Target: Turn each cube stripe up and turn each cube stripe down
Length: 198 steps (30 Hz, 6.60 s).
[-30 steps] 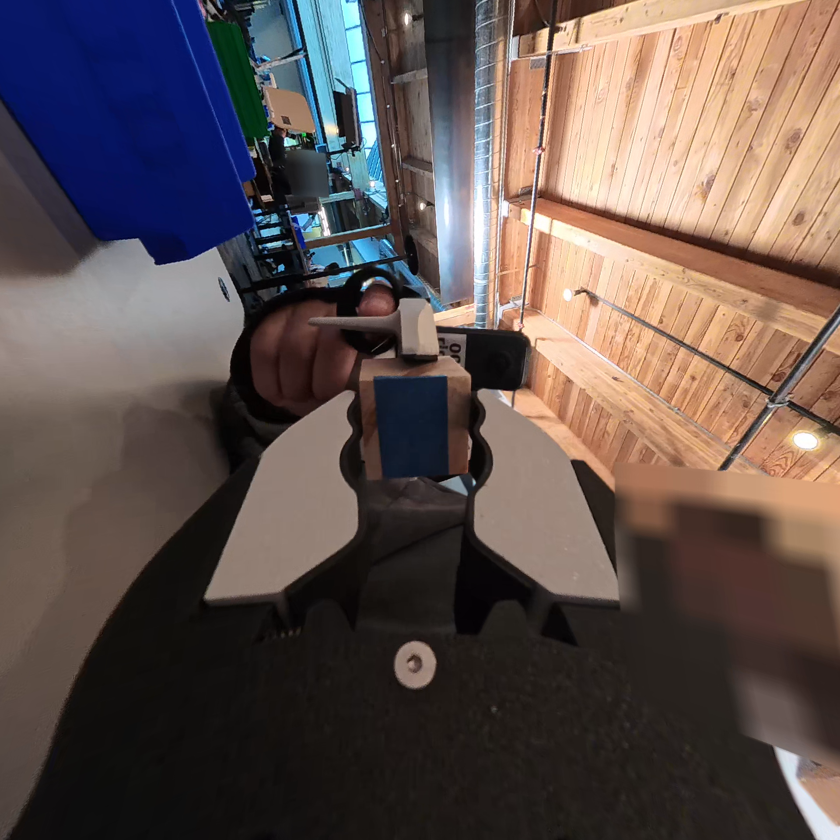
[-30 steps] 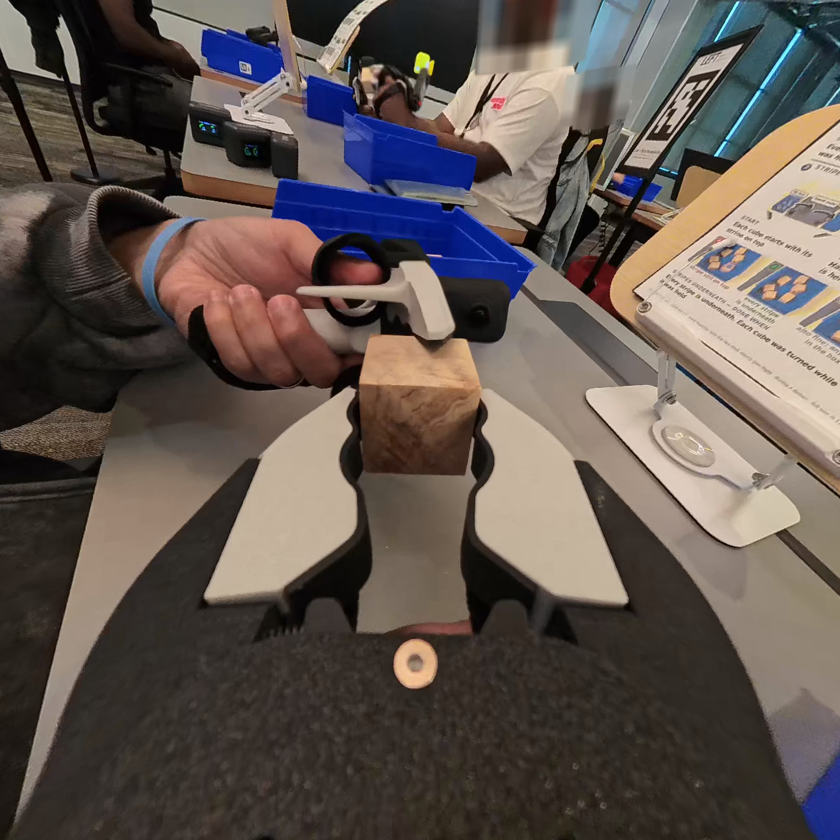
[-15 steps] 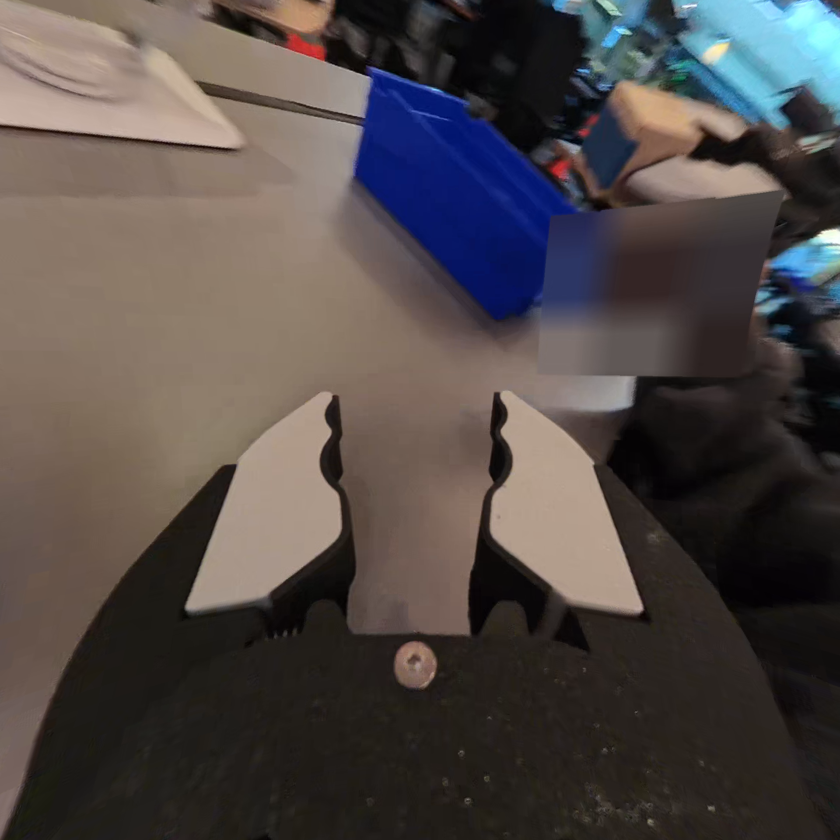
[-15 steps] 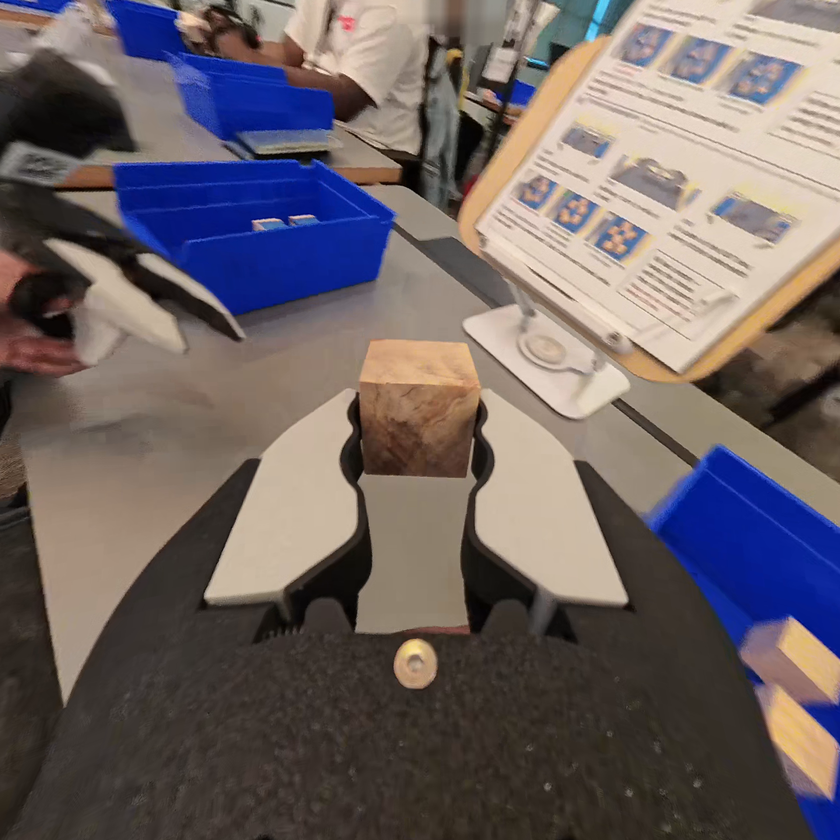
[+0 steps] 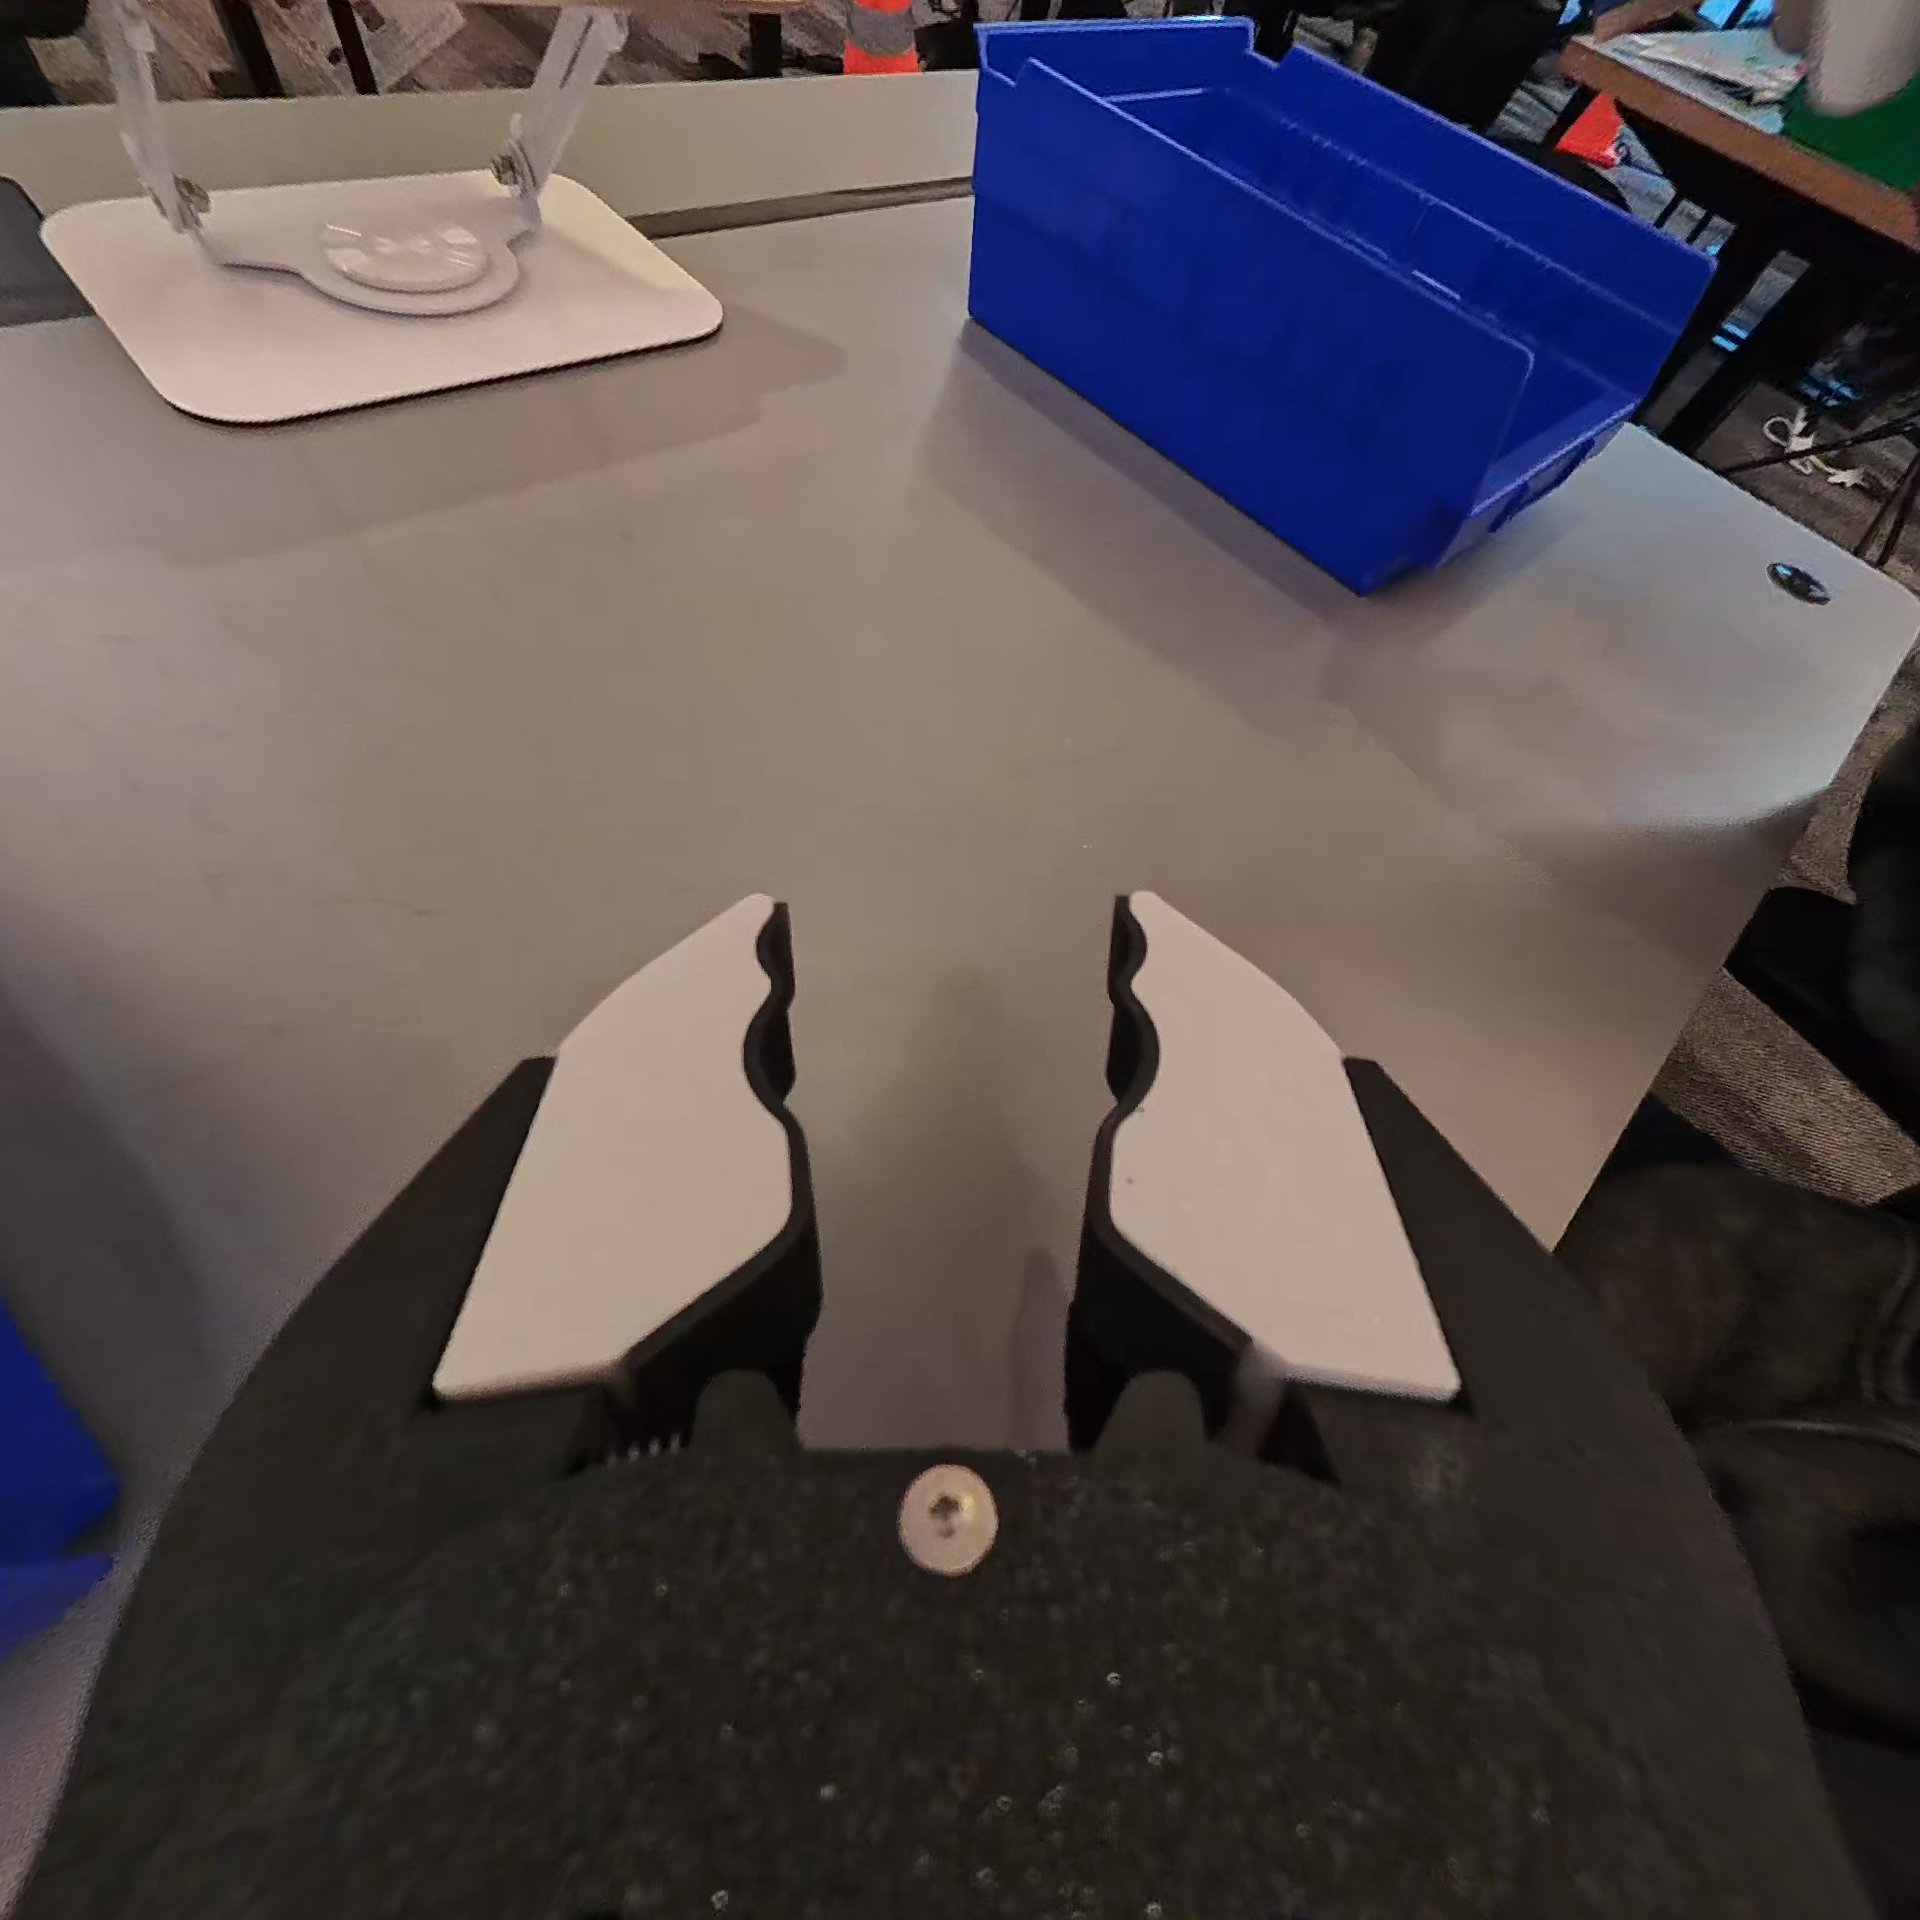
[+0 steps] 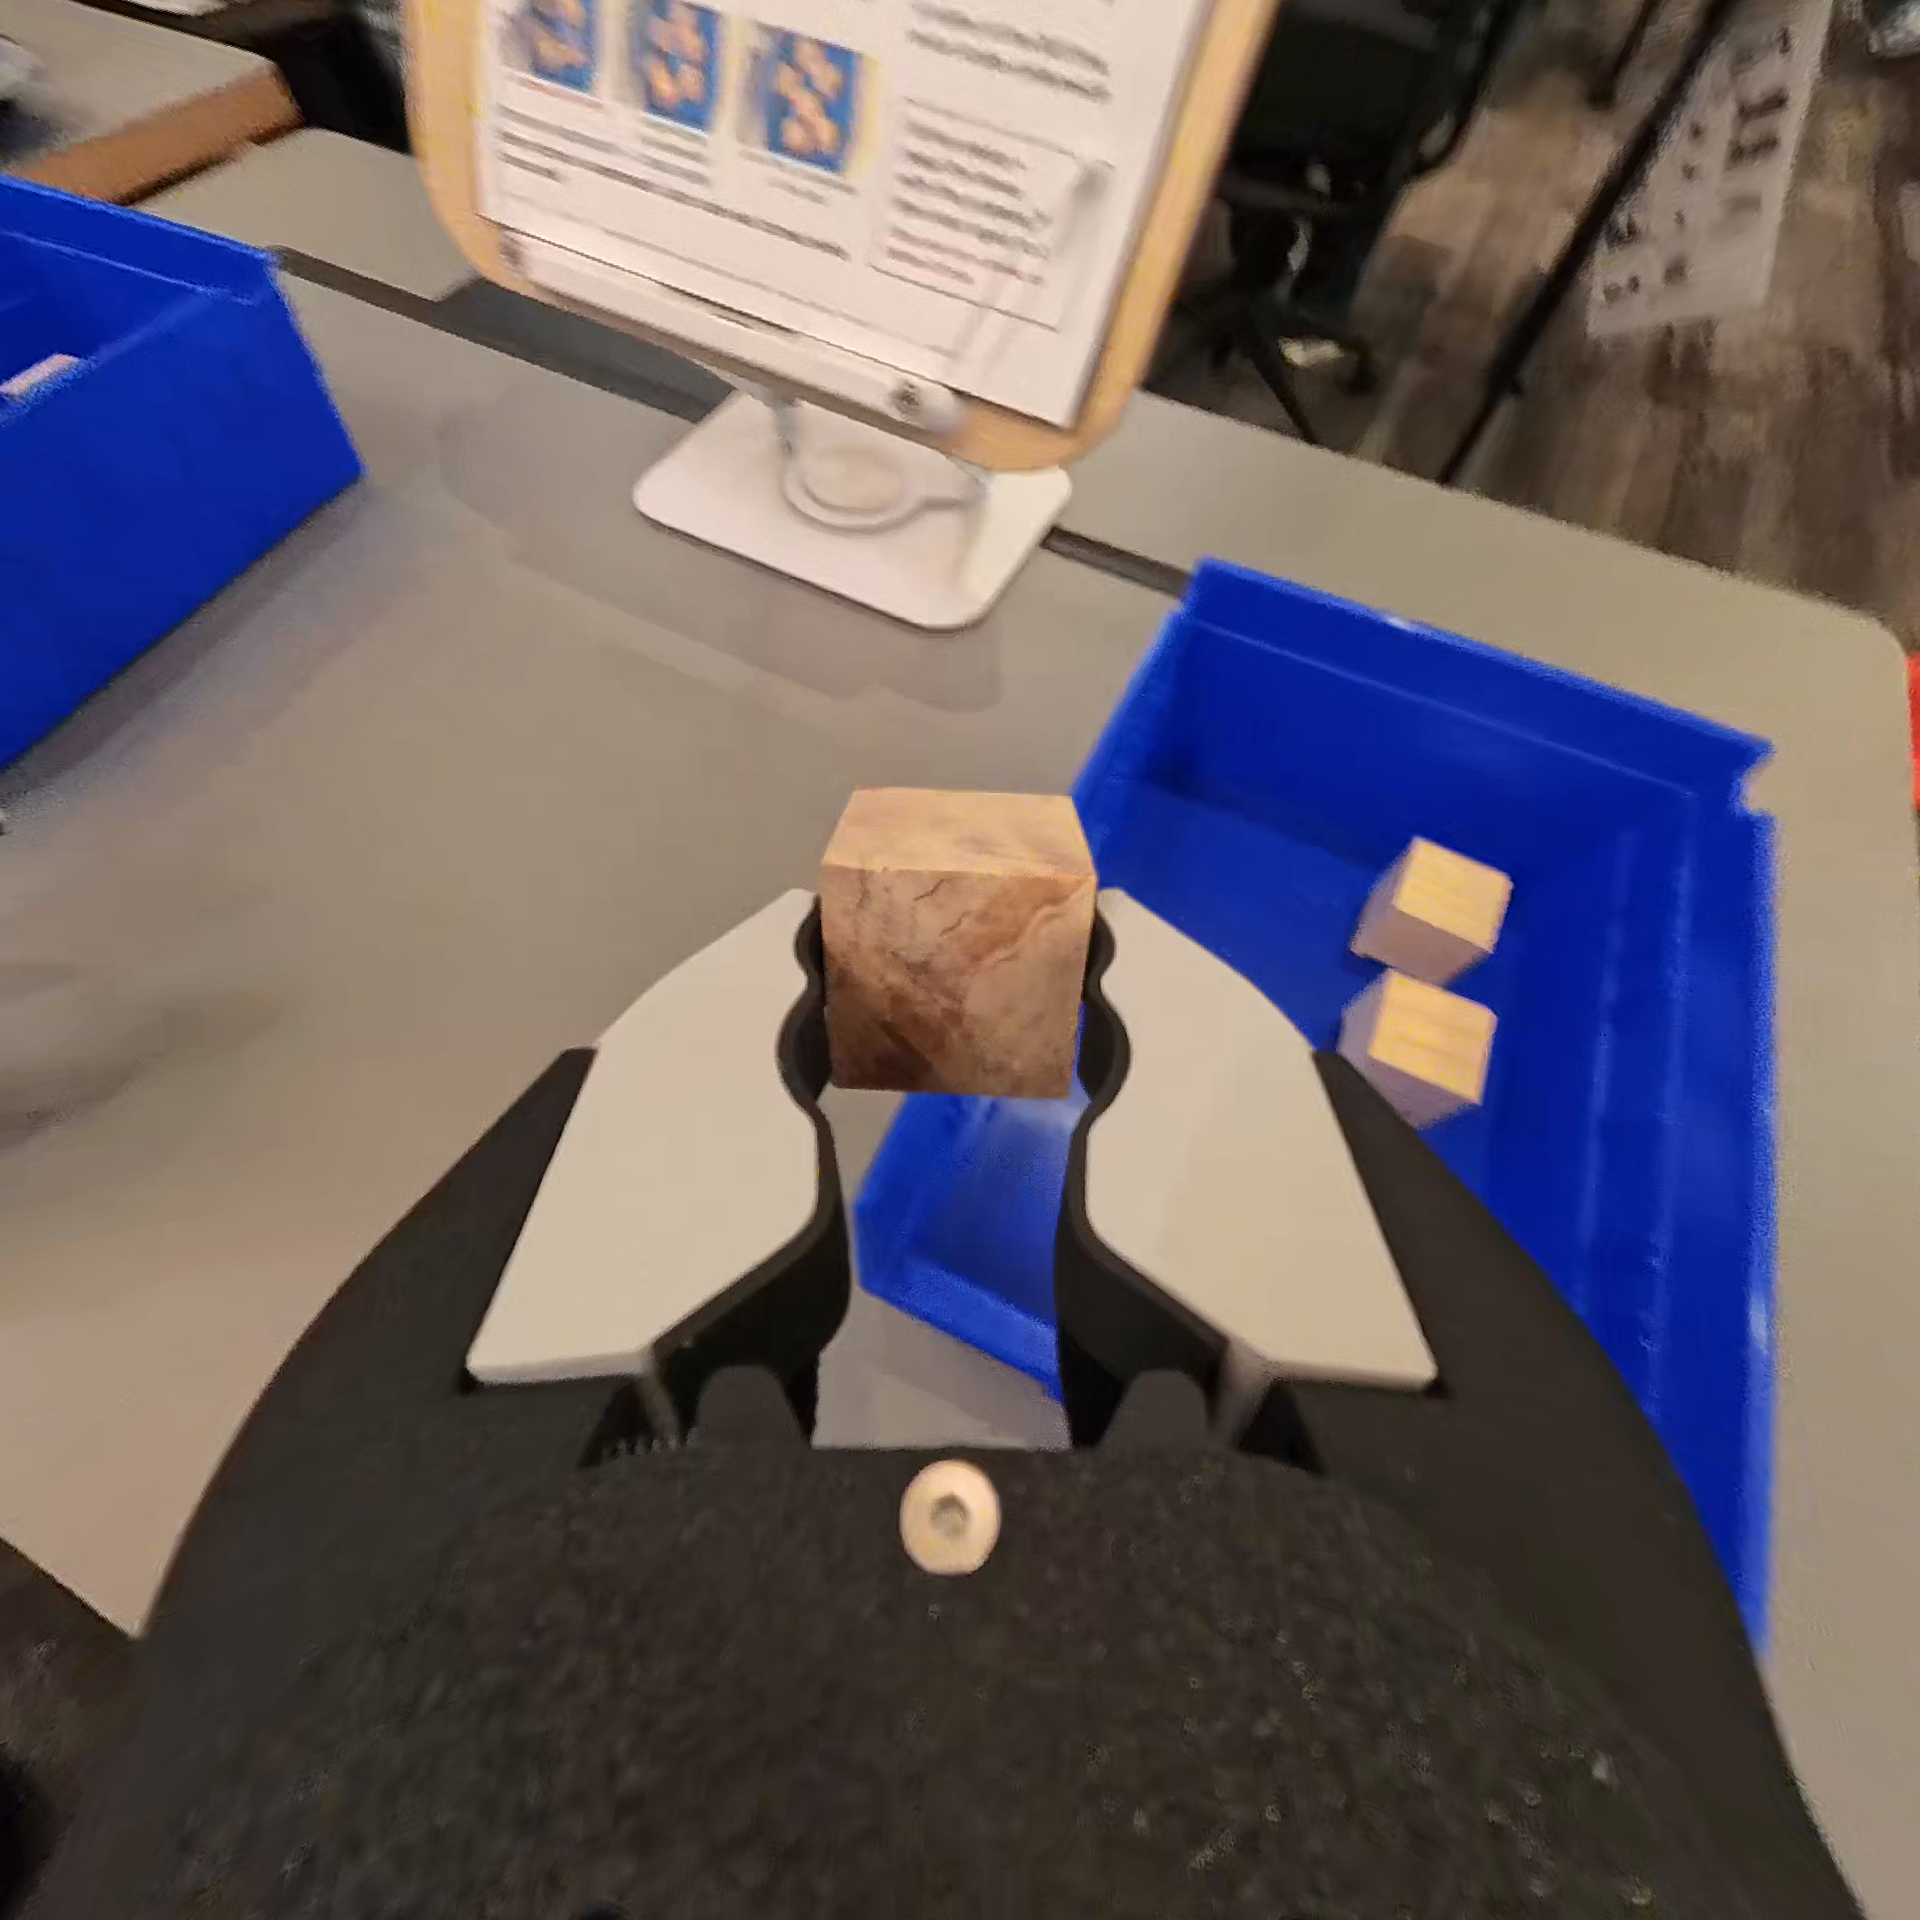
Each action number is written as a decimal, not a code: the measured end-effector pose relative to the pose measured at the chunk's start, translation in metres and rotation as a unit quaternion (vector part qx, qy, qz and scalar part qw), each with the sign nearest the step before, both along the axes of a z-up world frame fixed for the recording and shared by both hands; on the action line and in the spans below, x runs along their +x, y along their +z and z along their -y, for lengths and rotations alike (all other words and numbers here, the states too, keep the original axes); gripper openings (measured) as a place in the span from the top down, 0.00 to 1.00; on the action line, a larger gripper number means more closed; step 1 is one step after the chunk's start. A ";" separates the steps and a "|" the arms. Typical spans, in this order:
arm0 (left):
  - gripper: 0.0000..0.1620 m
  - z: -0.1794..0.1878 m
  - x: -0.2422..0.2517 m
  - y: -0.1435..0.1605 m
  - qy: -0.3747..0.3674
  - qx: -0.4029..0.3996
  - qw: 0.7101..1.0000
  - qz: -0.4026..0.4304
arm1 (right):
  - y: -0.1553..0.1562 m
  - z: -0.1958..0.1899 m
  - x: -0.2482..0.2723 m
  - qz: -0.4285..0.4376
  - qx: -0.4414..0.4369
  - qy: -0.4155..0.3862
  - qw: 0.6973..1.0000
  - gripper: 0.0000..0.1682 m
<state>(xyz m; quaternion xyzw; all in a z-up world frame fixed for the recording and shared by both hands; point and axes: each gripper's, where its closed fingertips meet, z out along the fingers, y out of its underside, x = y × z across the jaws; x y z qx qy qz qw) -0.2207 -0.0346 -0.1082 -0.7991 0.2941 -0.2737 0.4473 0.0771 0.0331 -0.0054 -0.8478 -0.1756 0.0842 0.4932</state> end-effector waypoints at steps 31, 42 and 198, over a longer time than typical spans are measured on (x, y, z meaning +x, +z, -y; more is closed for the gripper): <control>0.65 0.002 0.001 -0.016 -0.012 -0.024 0.999 -0.035 | -0.147 -0.022 0.143 0.061 -0.416 -0.166 0.892 0.68; 0.65 -0.002 0.001 -0.016 -0.007 -0.011 0.999 -0.034 | -0.019 0.031 -0.121 -0.219 0.058 0.226 0.948 0.69; 0.62 0.027 0.044 0.024 -0.174 -0.085 0.973 0.126 | -0.080 -0.163 0.055 -0.006 -0.276 -0.126 0.953 0.67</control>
